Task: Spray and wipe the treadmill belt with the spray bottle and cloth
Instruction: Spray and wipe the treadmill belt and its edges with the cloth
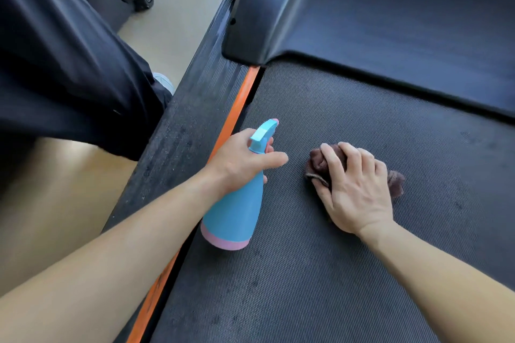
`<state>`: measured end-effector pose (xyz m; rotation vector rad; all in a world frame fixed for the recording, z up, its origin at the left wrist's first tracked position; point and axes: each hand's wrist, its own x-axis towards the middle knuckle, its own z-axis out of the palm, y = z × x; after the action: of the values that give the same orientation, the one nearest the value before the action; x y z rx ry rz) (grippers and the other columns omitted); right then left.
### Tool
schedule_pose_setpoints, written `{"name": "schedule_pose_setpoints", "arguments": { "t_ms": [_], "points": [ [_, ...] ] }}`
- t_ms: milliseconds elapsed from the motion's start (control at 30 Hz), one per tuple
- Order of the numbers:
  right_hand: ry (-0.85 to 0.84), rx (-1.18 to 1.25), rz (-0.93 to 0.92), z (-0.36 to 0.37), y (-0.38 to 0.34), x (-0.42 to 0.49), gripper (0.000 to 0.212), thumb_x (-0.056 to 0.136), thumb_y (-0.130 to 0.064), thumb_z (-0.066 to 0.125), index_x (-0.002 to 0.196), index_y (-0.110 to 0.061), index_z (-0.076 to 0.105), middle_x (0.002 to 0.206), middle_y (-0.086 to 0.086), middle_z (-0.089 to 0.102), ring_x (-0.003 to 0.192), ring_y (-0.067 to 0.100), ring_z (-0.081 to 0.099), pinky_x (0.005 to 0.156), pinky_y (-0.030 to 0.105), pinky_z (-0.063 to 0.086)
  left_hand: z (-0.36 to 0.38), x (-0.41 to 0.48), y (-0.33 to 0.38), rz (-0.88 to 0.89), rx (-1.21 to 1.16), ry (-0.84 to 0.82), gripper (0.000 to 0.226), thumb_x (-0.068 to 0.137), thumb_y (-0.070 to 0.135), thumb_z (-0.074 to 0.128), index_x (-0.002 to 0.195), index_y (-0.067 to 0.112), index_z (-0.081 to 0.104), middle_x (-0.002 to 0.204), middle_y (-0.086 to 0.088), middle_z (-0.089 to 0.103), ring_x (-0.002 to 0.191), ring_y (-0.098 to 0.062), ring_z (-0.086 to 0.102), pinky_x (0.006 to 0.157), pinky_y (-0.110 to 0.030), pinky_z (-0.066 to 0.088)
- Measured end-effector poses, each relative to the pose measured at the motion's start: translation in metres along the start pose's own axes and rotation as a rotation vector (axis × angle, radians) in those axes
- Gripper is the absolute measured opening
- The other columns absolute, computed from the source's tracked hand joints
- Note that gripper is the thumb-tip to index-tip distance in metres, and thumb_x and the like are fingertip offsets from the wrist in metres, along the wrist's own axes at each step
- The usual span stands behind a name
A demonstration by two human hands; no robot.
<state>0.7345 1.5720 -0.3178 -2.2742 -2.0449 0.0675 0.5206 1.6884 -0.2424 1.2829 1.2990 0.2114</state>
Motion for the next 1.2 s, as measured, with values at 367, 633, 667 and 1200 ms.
{"name": "schedule_pose_setpoints", "arguments": {
  "t_ms": [367, 633, 667, 1200],
  "points": [
    [0.084, 0.014, -0.033, 0.007, 0.003, 0.0, 0.064, 0.087, -0.056, 0.046, 0.142, -0.022, 0.046, 0.137, 0.014, 0.047, 0.115, 0.039, 0.049, 0.09, 0.052, 0.039, -0.002, 0.007, 0.008, 0.018, 0.034, 0.11, 0.027, 0.086, 0.005, 0.069, 0.11, 0.018, 0.071, 0.095, 0.006, 0.071, 0.062, -0.017, 0.071, 0.066, -0.027, 0.06],
    [0.096, 0.032, -0.019, 0.008, 0.002, 0.0, 0.065, 0.085, -0.054, 0.048, 0.142, -0.022, 0.048, 0.135, 0.011, 0.048, 0.114, 0.037, 0.049, 0.091, 0.051, 0.04, -0.005, 0.001, 0.006, -0.012, -0.033, 0.201, 0.045, 0.073, 0.023, 0.068, 0.118, 0.022, 0.07, 0.086, 0.009, 0.065, 0.063, -0.019, 0.073, 0.078, -0.041, 0.066],
    [0.103, 0.044, 0.0, 0.009, 0.001, 0.0, 0.066, 0.084, -0.053, 0.05, 0.142, -0.022, 0.048, 0.135, 0.011, 0.048, 0.115, 0.037, 0.048, 0.091, 0.051, 0.04, -0.006, 0.0, 0.006, 0.004, -0.065, 0.191, 0.043, 0.076, 0.019, 0.068, 0.119, 0.023, 0.07, 0.089, 0.008, 0.067, 0.066, -0.017, 0.07, 0.08, -0.043, 0.067],
    [0.15, 0.212, 0.016, 0.006, -0.032, 0.139, 0.046, 0.088, -0.046, 0.06, 0.128, -0.024, 0.059, 0.131, 0.006, 0.054, 0.109, 0.037, 0.048, 0.099, 0.047, 0.042, -0.029, 0.001, 0.004, 0.183, -0.192, 0.256, 0.038, 0.065, 0.015, 0.059, 0.095, 0.037, 0.065, 0.092, 0.013, 0.068, 0.081, -0.007, 0.066, 0.07, -0.042, 0.068]
  ]
}}
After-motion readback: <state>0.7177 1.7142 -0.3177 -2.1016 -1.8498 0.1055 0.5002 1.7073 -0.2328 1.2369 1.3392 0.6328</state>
